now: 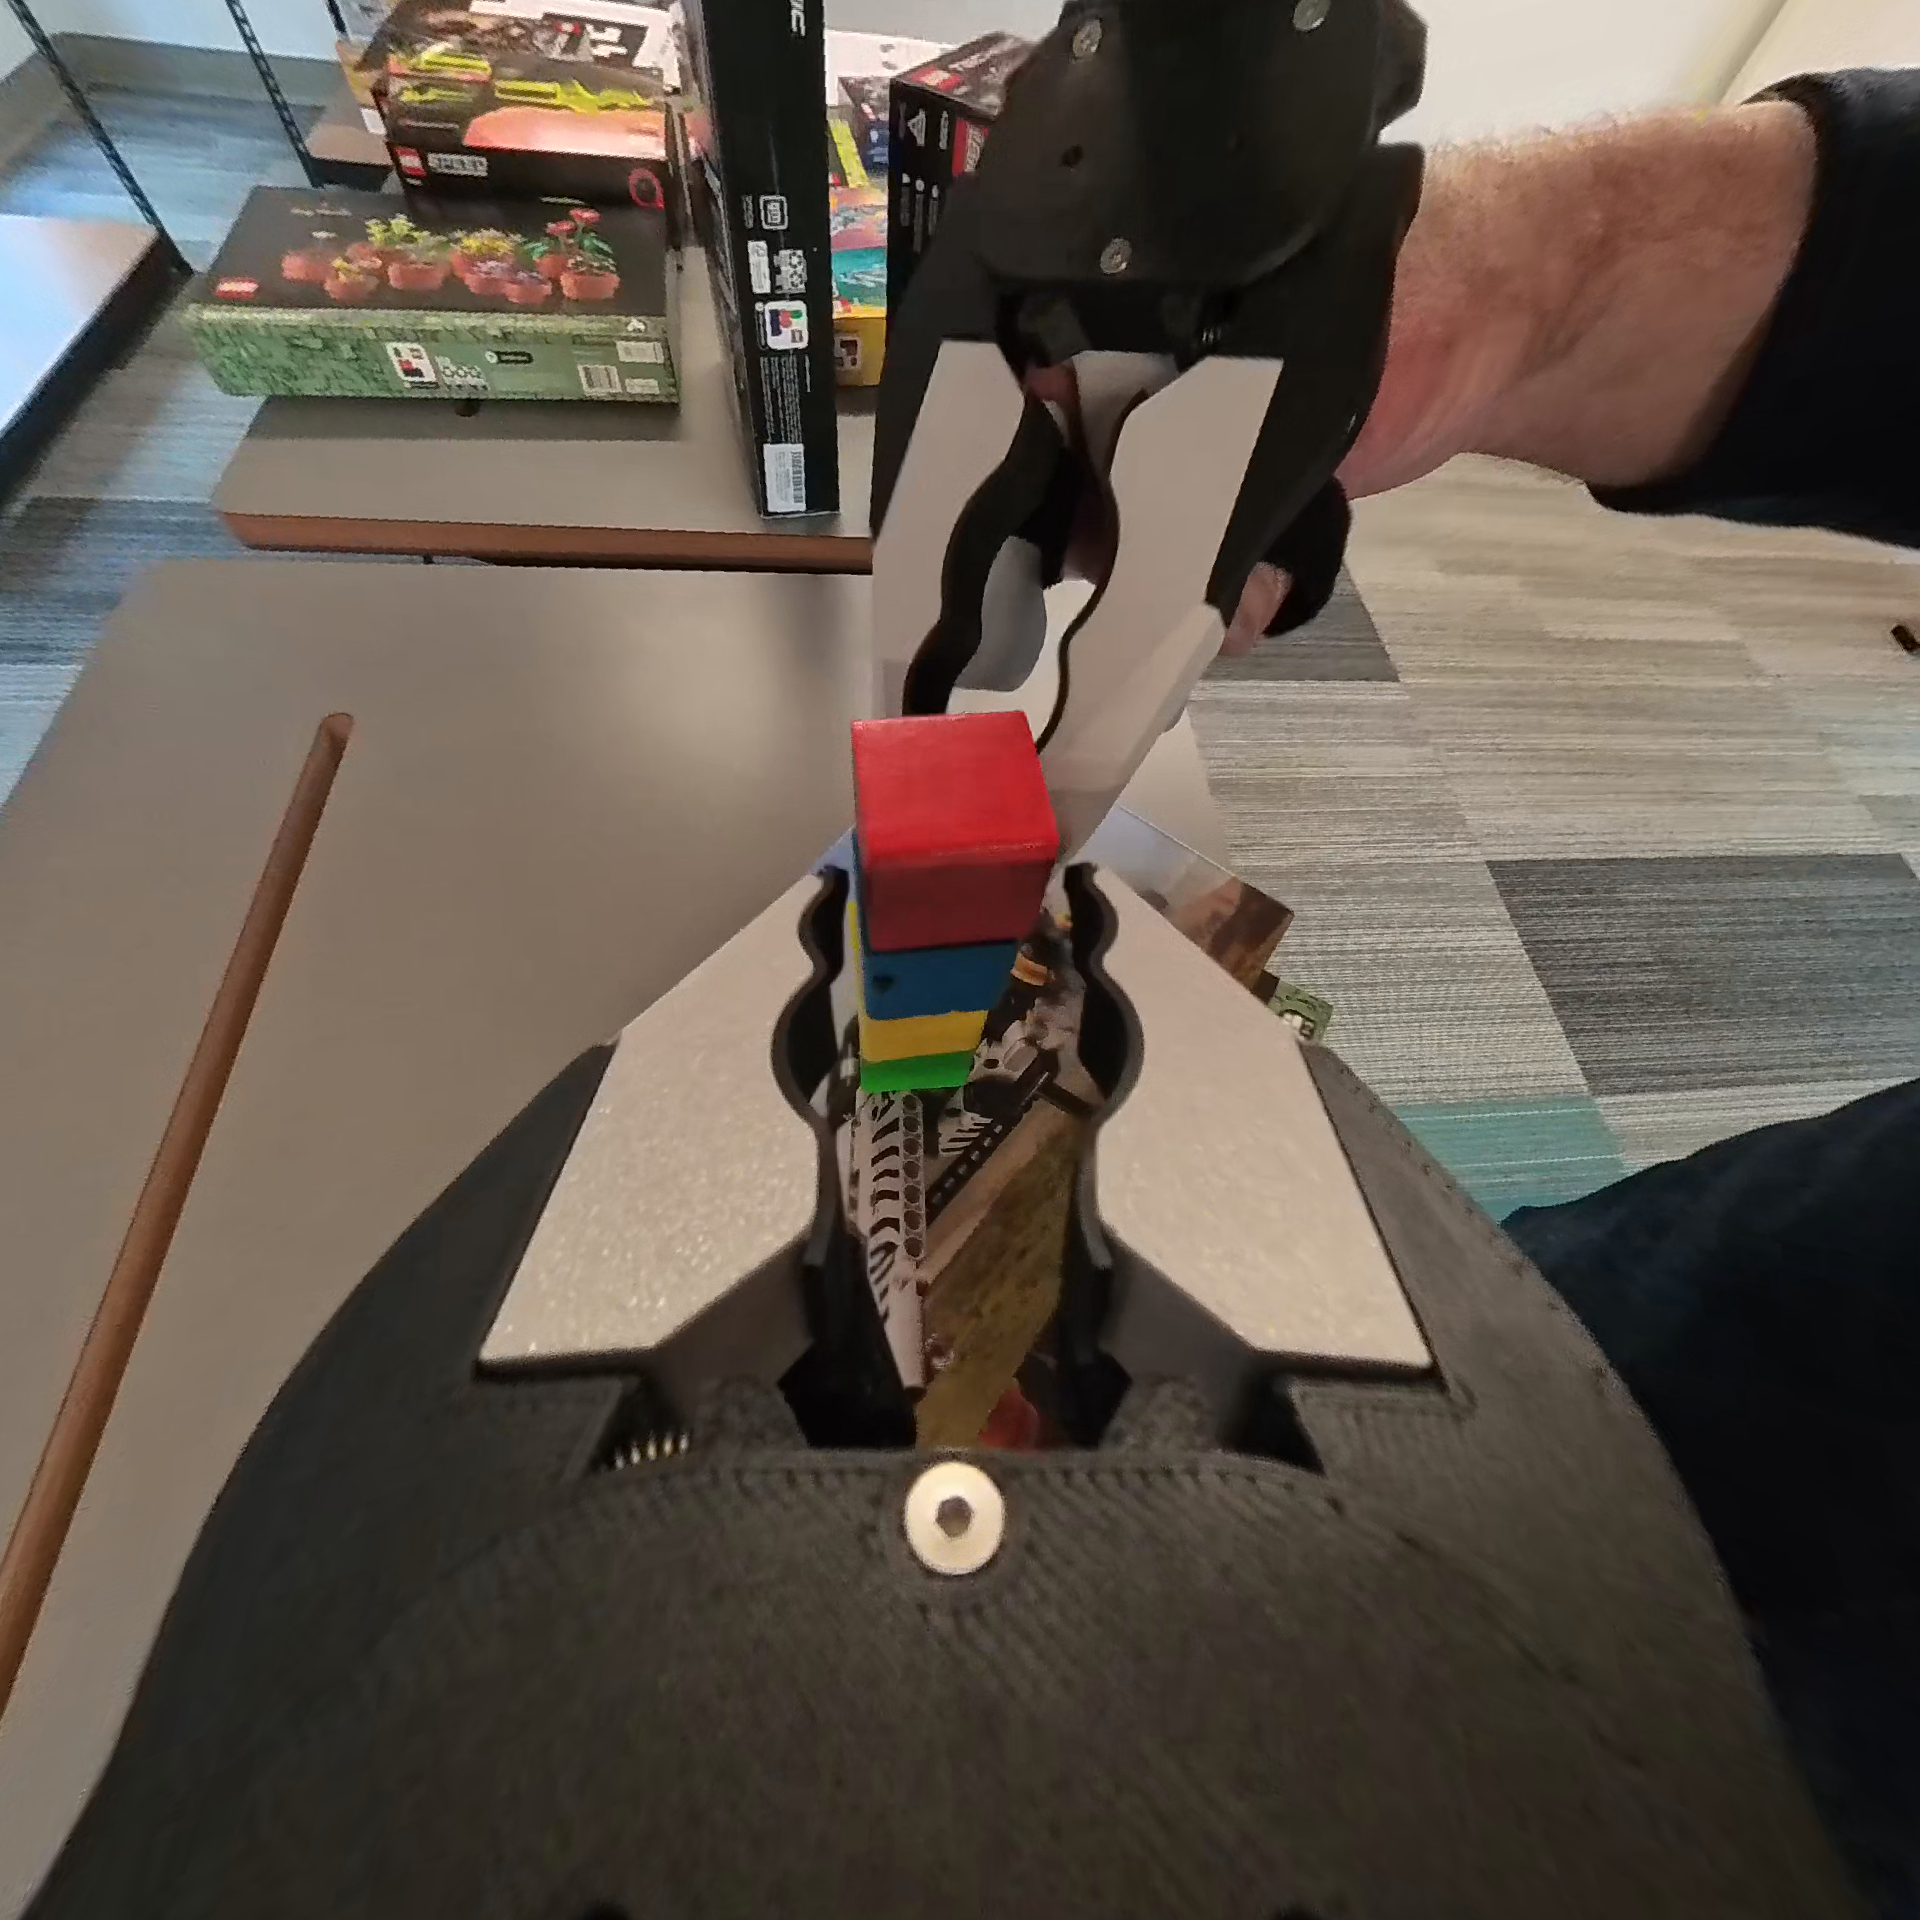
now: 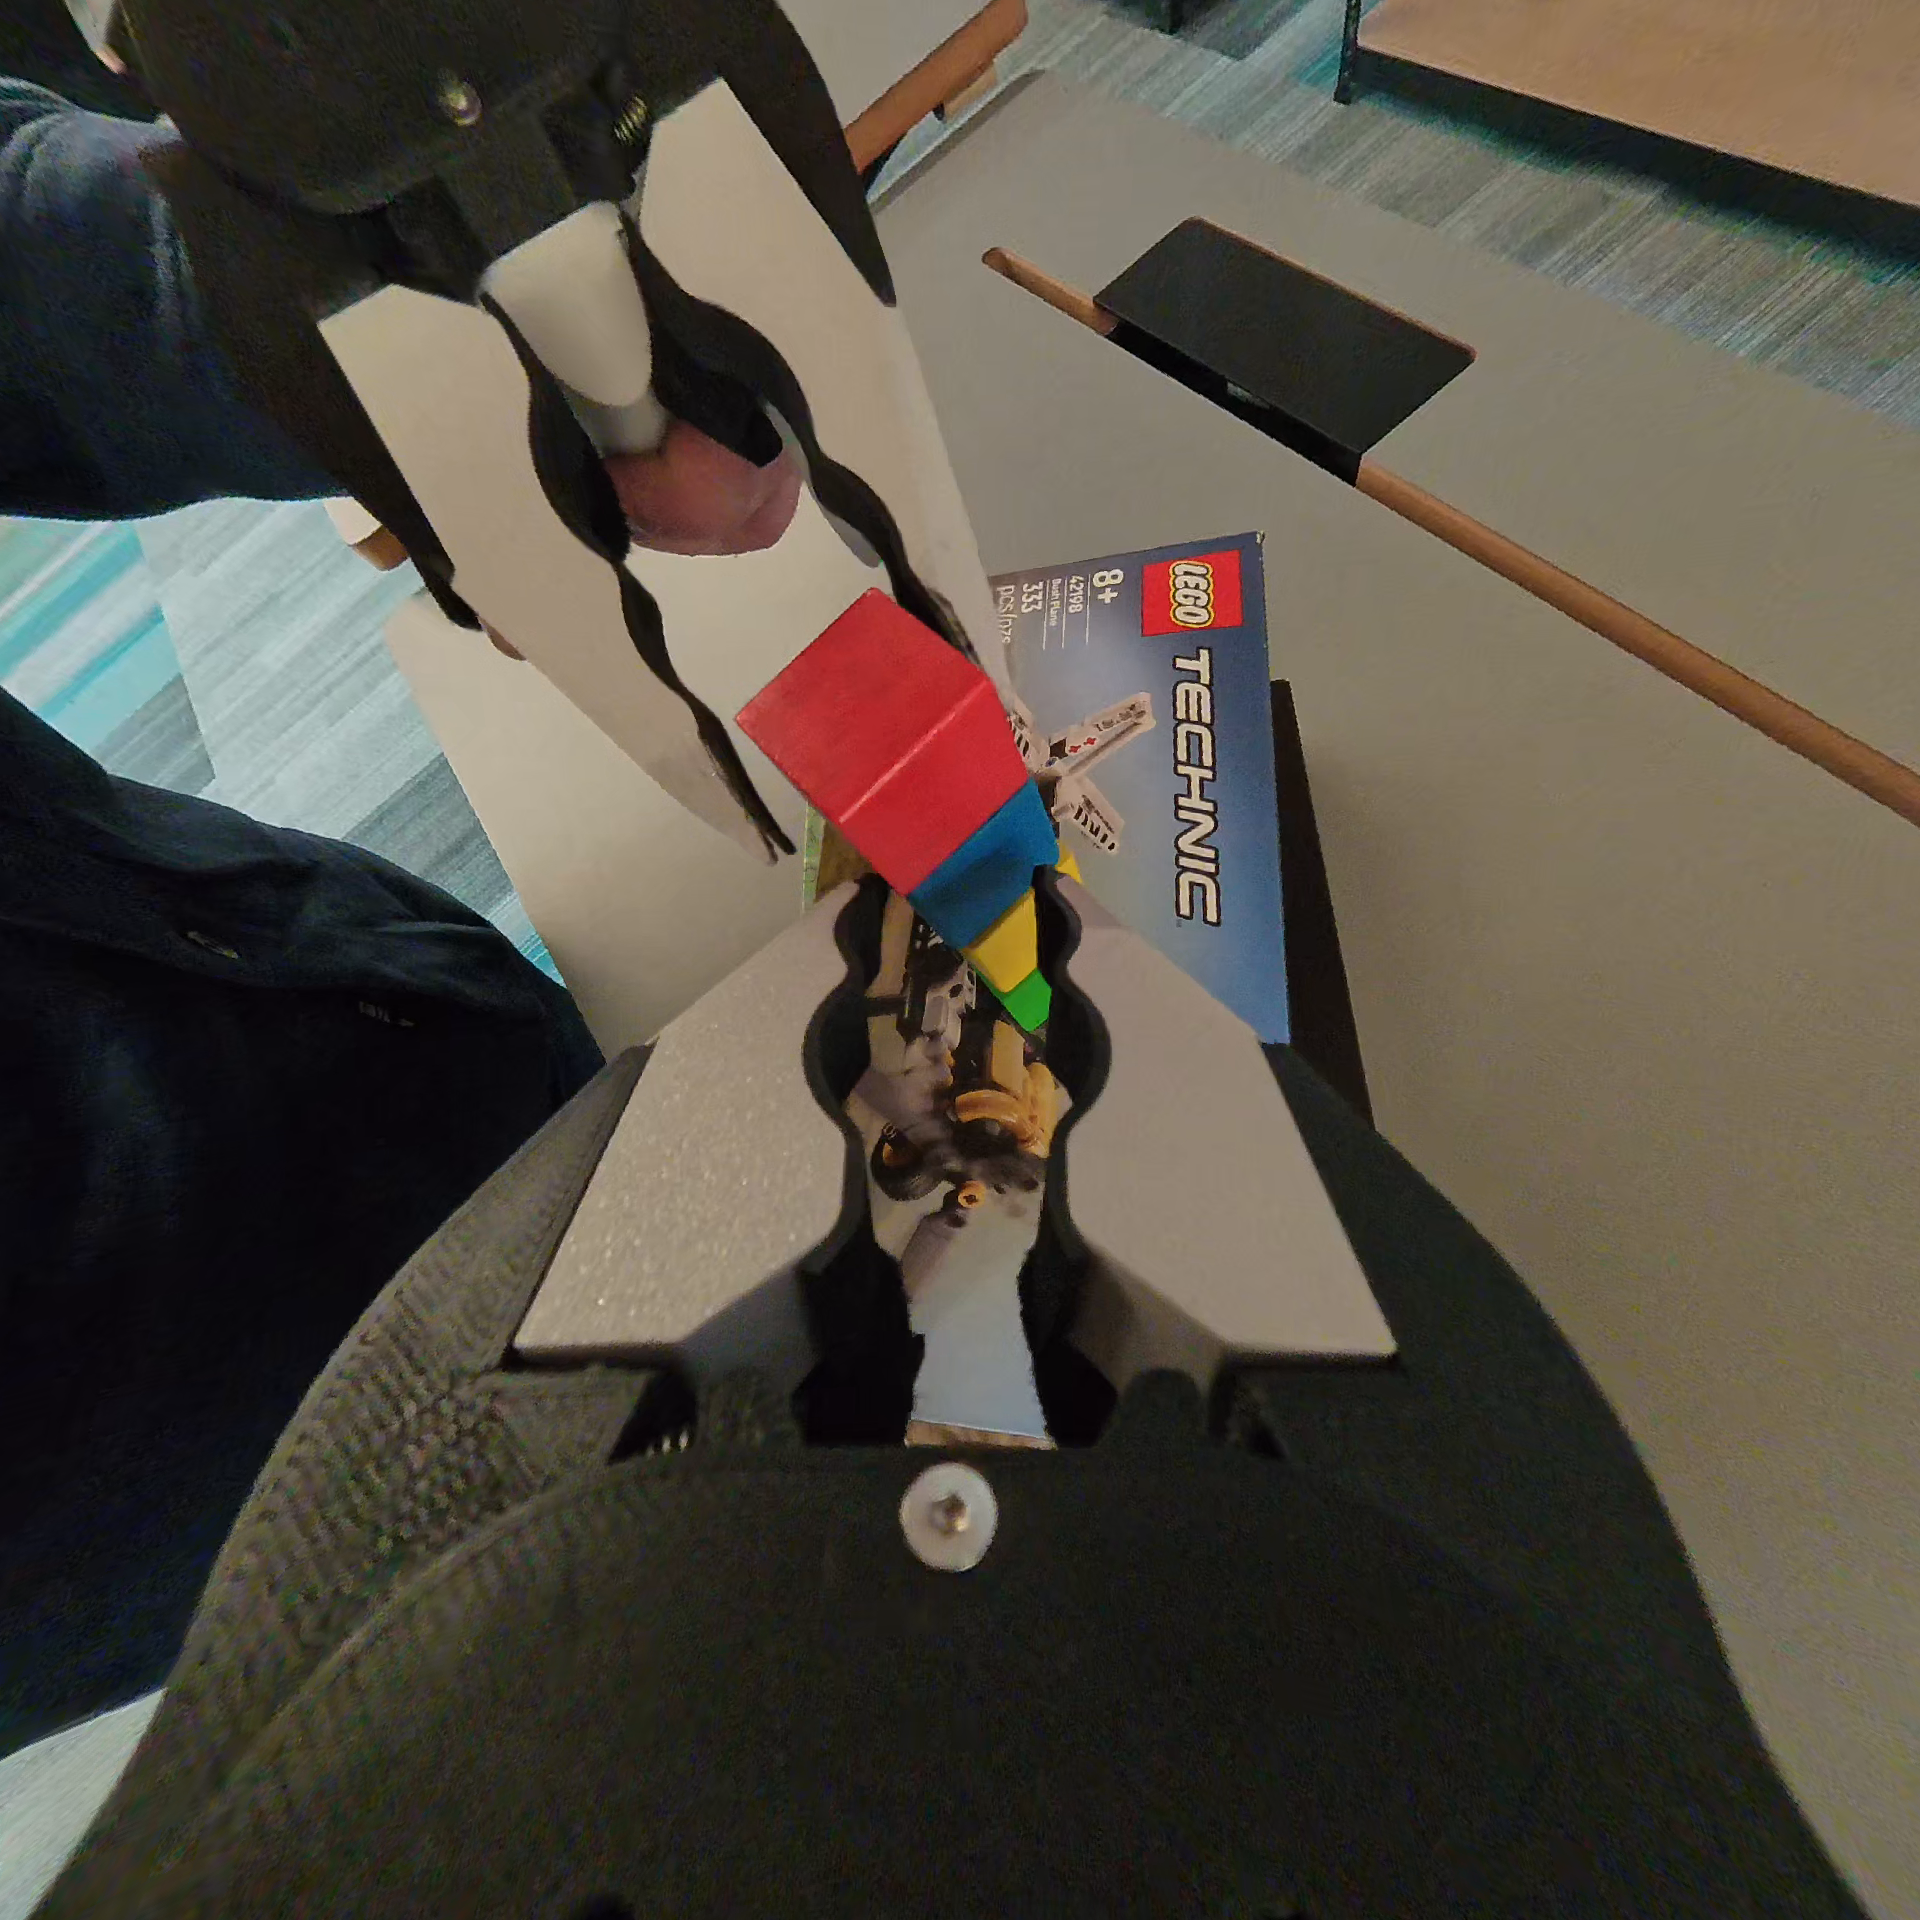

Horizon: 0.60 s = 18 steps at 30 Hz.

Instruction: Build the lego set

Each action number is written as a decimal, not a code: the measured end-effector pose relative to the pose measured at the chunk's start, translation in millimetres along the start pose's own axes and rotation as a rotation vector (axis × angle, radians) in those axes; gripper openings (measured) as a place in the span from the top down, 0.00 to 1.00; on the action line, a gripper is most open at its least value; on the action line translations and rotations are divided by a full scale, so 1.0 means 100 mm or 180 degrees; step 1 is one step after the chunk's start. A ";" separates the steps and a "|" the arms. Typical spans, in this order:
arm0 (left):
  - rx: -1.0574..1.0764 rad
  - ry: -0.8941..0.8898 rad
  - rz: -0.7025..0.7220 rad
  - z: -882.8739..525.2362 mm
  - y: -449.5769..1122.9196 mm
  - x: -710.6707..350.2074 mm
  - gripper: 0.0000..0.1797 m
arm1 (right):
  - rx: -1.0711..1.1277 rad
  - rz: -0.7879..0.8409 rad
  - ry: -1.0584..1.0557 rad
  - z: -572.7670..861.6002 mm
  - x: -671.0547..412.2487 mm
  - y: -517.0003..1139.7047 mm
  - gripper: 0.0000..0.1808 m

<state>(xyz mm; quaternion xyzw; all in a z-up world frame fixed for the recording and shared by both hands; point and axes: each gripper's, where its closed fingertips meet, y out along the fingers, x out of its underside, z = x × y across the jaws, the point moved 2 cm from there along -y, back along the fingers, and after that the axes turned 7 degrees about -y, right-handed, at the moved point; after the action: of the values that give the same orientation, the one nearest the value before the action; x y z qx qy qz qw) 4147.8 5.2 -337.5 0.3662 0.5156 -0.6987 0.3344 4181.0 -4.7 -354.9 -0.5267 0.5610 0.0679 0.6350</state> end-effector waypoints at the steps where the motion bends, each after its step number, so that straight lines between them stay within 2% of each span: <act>1: 0.0010 -0.0018 0.0004 0.00 0.00 0.01 0.77 | 0.0004 0.0009 -0.0002 0.00 -0.01 0.00 0.84; 14: -0.0411 -0.0350 -0.0016 -0.19 -0.26 0.35 0.70 | 0.0223 0.0065 0.0106 0.02 0.05 -0.12 0.80; 18: -0.0649 -0.0420 -0.0084 -0.28 -0.36 0.47 0.66 | 0.0562 -0.0124 -0.0004 0.09 0.11 -0.15 0.76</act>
<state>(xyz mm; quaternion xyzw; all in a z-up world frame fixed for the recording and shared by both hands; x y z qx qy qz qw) 4097.7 37.2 -366.5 0.2768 0.5655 -0.6696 0.3939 4201.0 -10.1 -356.6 -0.4795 0.5541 0.0061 0.6805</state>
